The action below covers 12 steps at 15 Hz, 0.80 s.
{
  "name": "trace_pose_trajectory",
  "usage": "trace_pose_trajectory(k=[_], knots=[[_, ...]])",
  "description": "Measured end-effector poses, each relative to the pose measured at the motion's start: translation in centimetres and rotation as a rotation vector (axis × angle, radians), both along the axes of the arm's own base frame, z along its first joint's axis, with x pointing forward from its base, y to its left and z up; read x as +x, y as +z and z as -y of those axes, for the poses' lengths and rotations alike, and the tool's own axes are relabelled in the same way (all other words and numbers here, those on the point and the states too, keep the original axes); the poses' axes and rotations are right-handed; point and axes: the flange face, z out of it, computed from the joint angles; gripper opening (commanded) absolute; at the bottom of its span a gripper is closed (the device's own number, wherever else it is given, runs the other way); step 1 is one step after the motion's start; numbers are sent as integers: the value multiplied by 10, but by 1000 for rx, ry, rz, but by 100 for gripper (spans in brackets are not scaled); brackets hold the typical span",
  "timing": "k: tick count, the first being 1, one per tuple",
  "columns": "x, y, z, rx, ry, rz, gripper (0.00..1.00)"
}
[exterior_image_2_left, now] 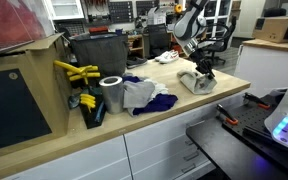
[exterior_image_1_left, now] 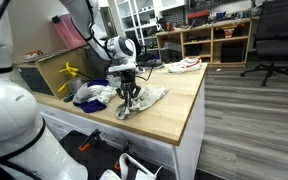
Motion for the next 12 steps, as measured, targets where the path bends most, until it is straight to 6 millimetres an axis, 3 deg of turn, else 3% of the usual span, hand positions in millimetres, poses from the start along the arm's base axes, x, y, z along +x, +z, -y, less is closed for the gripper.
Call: trace_pose_trajectory(k=[6,12], knots=[[-7,4,-1,-19,37,1,98],[18,14,0,-29,51,162,100]])
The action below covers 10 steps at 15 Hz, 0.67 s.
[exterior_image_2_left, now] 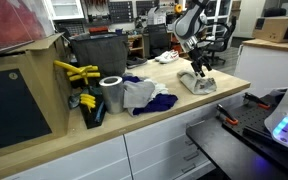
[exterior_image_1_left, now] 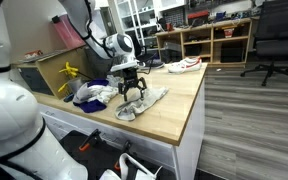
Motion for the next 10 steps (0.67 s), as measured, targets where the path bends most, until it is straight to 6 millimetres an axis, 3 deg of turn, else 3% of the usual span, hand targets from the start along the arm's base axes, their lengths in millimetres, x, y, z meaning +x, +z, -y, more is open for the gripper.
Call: trace_pose_trajectory(k=[9,10], knots=[[35,-4,8,122,-210,207,100],[38,-5,7,140,-240,213,75]])
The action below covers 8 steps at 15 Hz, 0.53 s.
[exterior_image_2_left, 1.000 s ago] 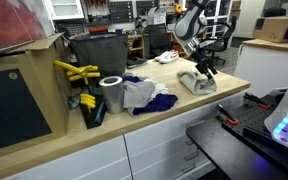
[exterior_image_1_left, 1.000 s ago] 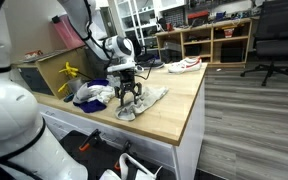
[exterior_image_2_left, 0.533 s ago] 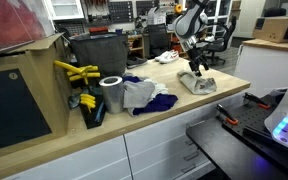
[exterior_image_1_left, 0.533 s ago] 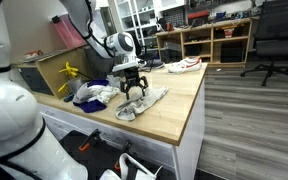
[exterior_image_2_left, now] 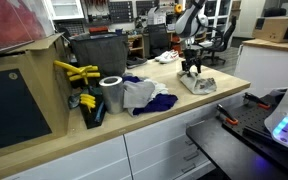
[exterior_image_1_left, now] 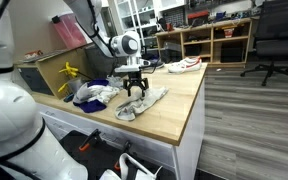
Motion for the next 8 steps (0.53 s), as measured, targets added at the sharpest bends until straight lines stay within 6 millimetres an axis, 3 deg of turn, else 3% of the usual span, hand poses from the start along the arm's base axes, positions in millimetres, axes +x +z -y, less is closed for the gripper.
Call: trace_pose_trajectory(k=[1,8], knots=[[2,-1,-1,18,-24,9,74],[18,3,-9,59,-65,115,20]])
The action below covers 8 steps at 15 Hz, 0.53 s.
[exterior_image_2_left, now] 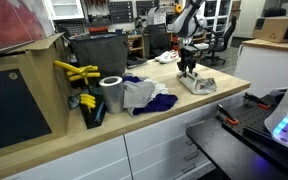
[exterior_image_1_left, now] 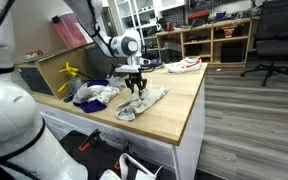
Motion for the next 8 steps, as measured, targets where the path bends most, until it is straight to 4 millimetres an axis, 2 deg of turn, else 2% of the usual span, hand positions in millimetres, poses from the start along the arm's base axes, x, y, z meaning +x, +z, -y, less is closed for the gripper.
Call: trace_pose_trajectory(k=[2,3,8], knots=[[2,1,-3,2,4,17,5],[3,2,-5,3,8,24,1],[10,7,-28,9,43,69,1]])
